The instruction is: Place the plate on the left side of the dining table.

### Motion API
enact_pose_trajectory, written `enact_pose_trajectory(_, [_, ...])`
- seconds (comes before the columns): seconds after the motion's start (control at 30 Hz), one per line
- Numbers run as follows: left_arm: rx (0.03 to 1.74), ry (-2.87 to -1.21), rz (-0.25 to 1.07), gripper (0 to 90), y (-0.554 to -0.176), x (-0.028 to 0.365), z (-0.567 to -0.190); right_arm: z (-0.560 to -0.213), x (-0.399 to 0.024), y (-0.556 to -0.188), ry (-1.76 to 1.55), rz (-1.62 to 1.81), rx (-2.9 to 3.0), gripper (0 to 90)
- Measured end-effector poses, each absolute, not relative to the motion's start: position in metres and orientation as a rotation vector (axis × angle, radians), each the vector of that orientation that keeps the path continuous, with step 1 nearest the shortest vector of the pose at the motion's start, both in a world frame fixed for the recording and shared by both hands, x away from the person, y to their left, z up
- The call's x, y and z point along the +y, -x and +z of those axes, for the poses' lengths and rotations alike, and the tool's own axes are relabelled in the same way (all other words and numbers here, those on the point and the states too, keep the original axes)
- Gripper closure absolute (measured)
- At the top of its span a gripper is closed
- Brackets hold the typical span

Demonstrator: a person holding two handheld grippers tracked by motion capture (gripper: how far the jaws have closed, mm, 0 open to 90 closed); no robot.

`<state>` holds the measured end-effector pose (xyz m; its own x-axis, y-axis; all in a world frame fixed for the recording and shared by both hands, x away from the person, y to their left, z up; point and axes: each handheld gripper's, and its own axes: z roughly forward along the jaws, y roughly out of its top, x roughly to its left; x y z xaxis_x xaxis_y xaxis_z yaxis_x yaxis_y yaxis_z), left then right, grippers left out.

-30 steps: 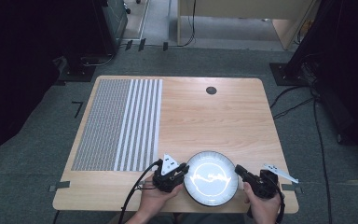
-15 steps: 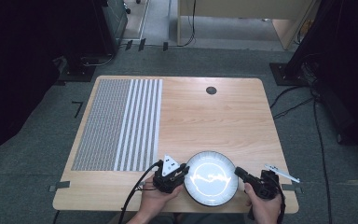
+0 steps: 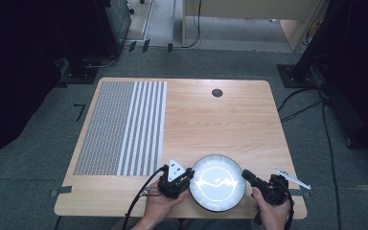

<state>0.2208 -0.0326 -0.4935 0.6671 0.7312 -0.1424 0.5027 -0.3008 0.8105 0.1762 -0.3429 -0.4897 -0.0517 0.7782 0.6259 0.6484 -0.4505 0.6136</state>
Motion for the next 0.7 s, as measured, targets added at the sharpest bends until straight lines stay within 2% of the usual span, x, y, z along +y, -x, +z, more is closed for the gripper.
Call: enact_pose_trajectory(0.7, [0.973, -1.948, 0.349, 80.4, -0.219, -0.036, -0.497, -0.494, -0.331, -0.183, -2.079, 1.462, 1.578, 80.3])
